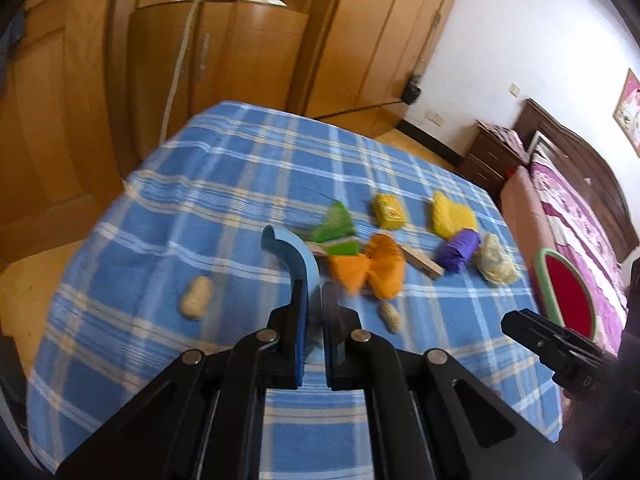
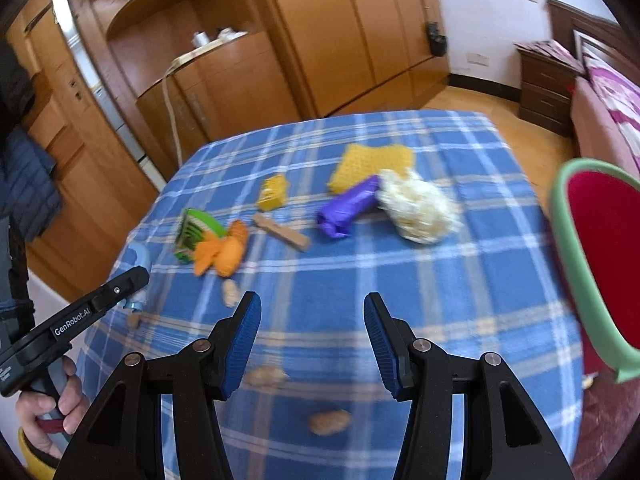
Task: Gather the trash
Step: 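Grasp the blue plastic piece with the left tool while the right tool grasps the orange bow wrapper, then carry both items over the red bucket and open both tools to drop them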
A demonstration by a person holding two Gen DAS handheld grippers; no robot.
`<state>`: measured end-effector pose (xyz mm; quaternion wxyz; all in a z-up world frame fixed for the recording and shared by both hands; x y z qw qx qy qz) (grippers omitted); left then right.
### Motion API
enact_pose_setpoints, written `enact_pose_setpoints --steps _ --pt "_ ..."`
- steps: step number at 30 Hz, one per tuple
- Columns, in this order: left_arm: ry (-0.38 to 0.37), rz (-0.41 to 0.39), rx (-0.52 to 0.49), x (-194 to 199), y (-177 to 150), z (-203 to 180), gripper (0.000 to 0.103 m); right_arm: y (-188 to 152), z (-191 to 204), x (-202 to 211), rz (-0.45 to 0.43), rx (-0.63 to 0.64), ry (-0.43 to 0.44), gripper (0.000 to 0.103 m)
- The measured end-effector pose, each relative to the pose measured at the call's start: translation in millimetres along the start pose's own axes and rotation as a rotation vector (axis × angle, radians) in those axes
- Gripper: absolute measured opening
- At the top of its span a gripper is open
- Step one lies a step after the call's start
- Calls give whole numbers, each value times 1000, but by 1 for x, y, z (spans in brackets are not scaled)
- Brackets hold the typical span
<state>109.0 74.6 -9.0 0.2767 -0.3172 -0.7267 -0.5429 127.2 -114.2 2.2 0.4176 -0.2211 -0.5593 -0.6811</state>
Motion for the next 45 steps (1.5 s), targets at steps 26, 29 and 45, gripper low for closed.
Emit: enact_pose_setpoints --steps 26,29,45 --pt "84 -18 31 -2 -2 34 5 23 64 -95 111 24 99 15" --pt "71 -24 18 2 -1 25 6 22 60 -80 77 16 111 14" --pt "-78 3 -79 15 0 -43 6 1 5 30 -95 -84 89 14"
Point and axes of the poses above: each gripper's, at about its wrist camera, not at the fingertips, and x roughly against the way its jaws point, z to its left, y to its top, the point moved 1 cm from there along -x, roughly the way its jaws point, and after that the axes turned 4 degrees about z, right-handed, at the moved point
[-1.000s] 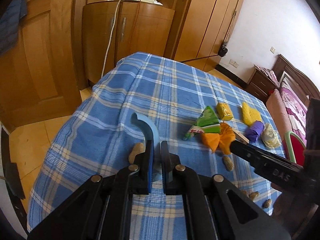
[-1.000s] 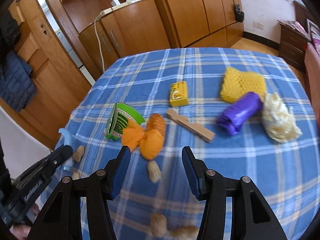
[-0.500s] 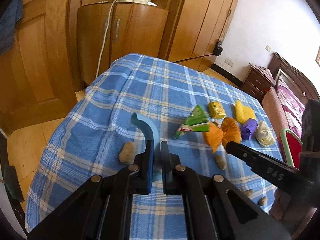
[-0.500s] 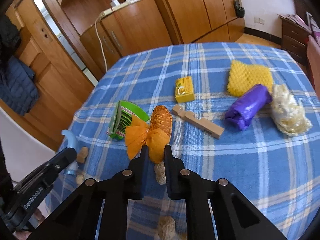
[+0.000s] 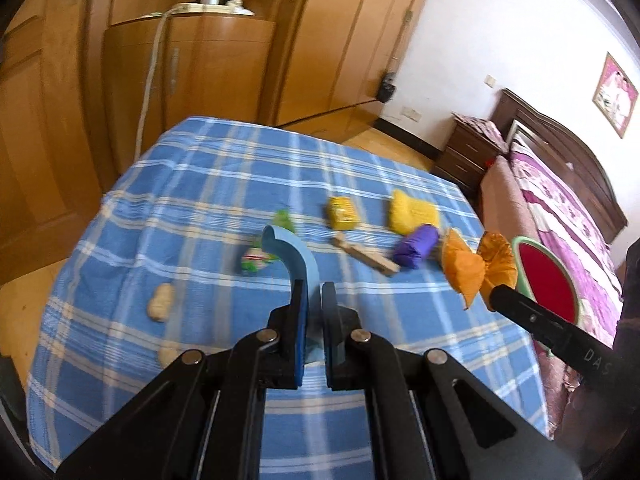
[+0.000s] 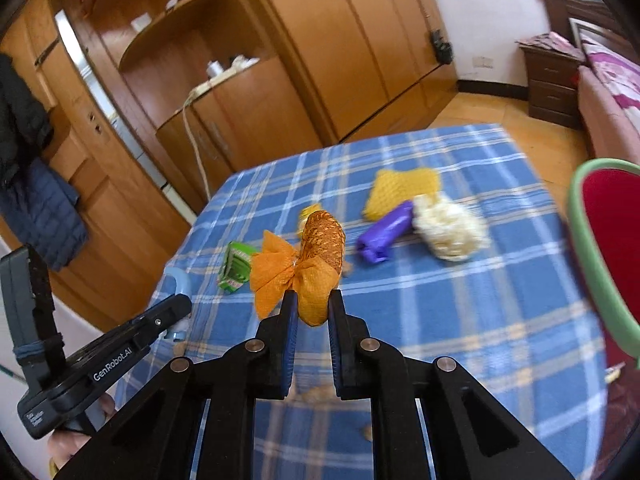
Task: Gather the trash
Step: 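Carry both items over the red bucket and open both tools to drop them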
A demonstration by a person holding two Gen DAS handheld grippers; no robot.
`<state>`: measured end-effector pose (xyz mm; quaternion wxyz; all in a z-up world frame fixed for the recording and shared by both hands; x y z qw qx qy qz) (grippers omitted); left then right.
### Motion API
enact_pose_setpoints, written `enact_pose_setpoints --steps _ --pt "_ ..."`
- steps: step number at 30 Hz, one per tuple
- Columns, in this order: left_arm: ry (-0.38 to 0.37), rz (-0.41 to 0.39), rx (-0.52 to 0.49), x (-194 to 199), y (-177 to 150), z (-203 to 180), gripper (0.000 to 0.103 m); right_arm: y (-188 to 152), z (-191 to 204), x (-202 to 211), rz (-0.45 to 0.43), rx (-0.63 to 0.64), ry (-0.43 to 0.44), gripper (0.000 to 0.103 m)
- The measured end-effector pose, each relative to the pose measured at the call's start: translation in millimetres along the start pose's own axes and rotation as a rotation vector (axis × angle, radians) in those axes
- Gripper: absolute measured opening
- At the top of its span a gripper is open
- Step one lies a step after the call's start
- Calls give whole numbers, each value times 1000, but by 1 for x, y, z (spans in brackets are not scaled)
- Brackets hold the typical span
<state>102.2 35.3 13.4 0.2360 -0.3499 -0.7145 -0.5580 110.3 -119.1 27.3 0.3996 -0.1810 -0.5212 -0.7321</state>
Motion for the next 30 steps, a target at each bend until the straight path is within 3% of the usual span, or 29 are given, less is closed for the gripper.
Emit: enact_pose_setpoints --steps 13,30 --pt "-145 57 -121 -7 10 -78 6 -7 -71 80 -164 -134 -107 14" --pt "-268 97 -331 -36 13 -206 6 -28 -169 136 -286 -322 -236 14"
Point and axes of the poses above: each gripper's, at about its wrist camera, not at the fingertips, and x roughly against the way its jaws point, z to its left, y to its top, the point moved 1 cm from there along -x, roughly the way its jaws point, and after that the axes turned 4 degrees about z, right-handed, at the moved point
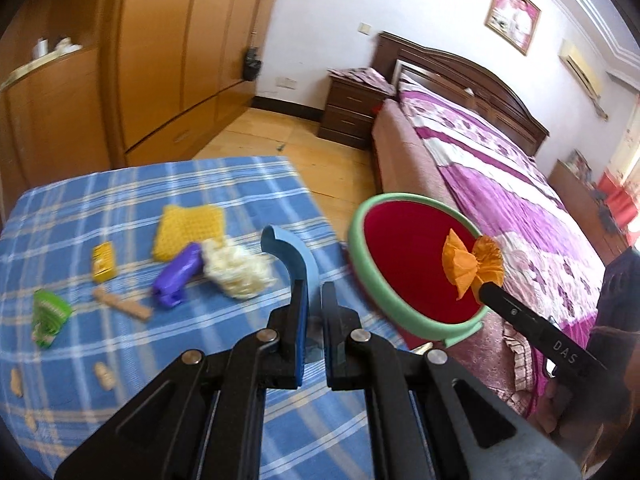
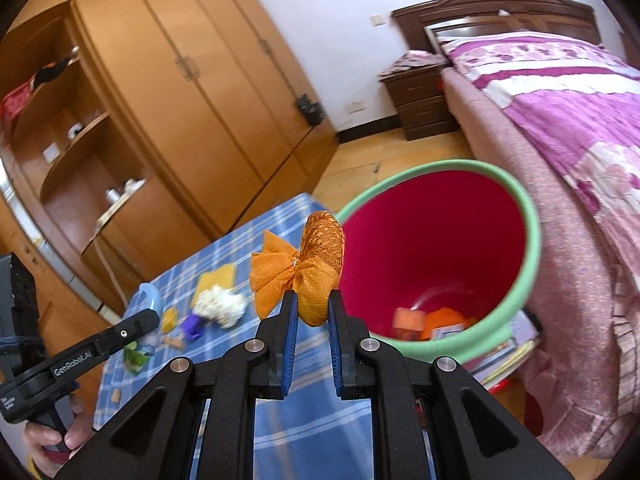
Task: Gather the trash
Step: 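Carry both items over the red bucket and open both tools to drop them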
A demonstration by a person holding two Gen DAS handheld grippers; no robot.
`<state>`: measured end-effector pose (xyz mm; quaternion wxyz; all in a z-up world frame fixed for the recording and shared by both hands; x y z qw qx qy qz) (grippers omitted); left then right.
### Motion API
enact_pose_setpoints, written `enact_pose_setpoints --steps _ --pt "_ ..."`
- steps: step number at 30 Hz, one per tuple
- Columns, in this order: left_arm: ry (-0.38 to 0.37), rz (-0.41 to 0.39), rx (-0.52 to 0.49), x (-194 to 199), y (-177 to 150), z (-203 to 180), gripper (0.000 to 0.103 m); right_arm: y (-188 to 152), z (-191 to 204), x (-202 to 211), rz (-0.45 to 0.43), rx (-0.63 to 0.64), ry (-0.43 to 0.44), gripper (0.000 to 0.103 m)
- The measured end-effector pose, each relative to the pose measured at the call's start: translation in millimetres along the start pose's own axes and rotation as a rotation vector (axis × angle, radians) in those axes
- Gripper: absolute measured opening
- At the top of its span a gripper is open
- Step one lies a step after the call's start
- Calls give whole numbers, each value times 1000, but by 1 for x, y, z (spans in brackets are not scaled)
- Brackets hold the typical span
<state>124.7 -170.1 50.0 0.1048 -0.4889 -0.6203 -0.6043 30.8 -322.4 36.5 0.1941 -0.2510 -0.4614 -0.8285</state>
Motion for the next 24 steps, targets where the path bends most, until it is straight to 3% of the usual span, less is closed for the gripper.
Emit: enact_pose_setpoints --steps 11,24 --pt "-69 52 -82 -51 19 -50 6 7 -50 -7 -6 -92 -76 14" --pt "-120 120 -151 -101 25 -85 6 12 -76 -26 12 -121 -113 15"
Point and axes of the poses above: each gripper's, at about its wrist camera, not at the fingertips, and x roughly against the way its jaws point, z to its left, y to its top, the point moved 1 cm from there along -x, roughly the way its jaws point, and after that the axes turned 4 degrees about z, right-handed, at the moved point
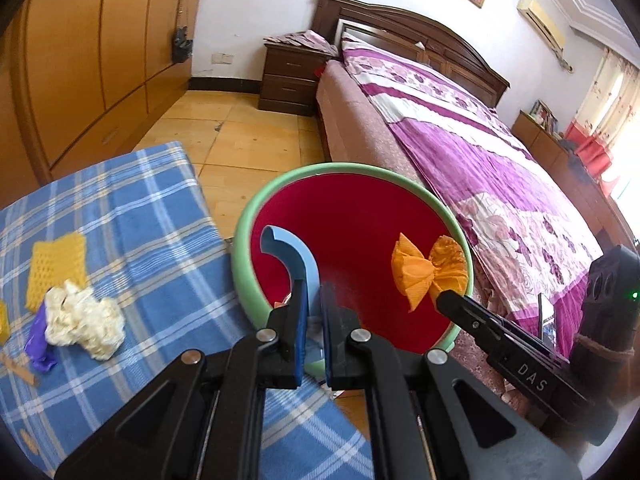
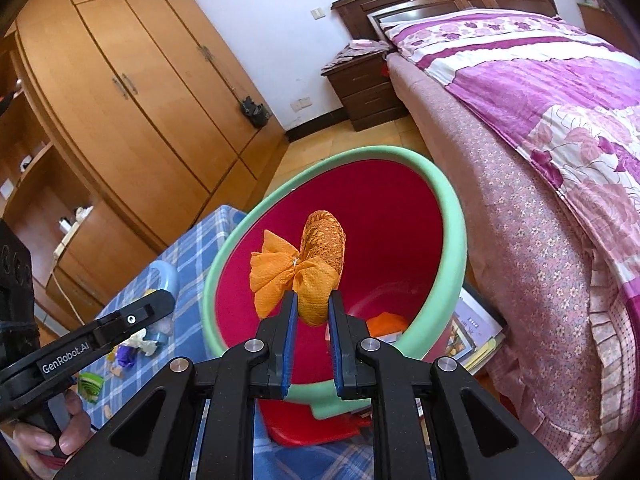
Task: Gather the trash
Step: 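Carry both items over the red bucket and open both tools to drop them, then move both open tools back over the table toward the items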
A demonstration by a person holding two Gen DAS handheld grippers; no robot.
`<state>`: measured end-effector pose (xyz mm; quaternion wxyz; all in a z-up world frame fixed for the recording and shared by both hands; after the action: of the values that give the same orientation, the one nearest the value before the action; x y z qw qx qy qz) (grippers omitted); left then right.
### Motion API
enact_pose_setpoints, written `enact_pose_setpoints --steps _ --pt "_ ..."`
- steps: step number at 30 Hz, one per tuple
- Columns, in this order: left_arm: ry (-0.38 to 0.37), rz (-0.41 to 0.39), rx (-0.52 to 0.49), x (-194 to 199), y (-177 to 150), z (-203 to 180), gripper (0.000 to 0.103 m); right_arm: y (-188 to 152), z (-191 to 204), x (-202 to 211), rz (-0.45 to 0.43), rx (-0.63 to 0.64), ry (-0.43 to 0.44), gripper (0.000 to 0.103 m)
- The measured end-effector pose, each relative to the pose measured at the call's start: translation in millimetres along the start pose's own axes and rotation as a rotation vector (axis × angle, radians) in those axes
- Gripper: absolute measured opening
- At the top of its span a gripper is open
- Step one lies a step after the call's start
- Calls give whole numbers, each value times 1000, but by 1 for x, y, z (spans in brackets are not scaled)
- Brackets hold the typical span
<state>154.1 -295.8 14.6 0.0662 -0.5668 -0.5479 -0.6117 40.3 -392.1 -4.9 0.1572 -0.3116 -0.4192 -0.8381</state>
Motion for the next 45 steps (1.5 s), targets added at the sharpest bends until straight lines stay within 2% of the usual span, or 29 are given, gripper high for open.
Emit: enact_pose_setpoints --steps 5,9,14,19,23,27,35,45 --pt "-7 2 -25 -8 3 -5 6 1 -1 -4 2 0 -4 17" --pt "-3 8 -17 -11 3 -3 23 2 -2 -3 -9 0 3 19" --pt "10 3 13 -6 3 4 25 3 -3 0 -24 -6 10 24" --pt "39 -11 39 4 -3 13 36 3 -2 3 -31 -12 21 27" --pt "54 -12 63 13 -7 20 38 3 4 7 -29 -3 26 29" --pt "83 -27 85 26 -13 29 42 1 11 14 -40 5 29 44" --pt "139 -67 137 63 -28 55 43 -4 33 26 -43 44 54 49" --pt "215 -118 218 104 -50 102 45 -15 74 25 -11 120 85 50"
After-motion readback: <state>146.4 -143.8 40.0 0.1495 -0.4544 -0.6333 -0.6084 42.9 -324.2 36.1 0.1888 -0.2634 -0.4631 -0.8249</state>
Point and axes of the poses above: each gripper's, at about its wrist camera, not at the fingertips, and x roughly against the way its jaws point, z to its left, y to its top, the point moved 1 cm from there along -x, roughly the way its jaws point, and after that the axes turned 4 degrees about z, right-handed, at the moved point
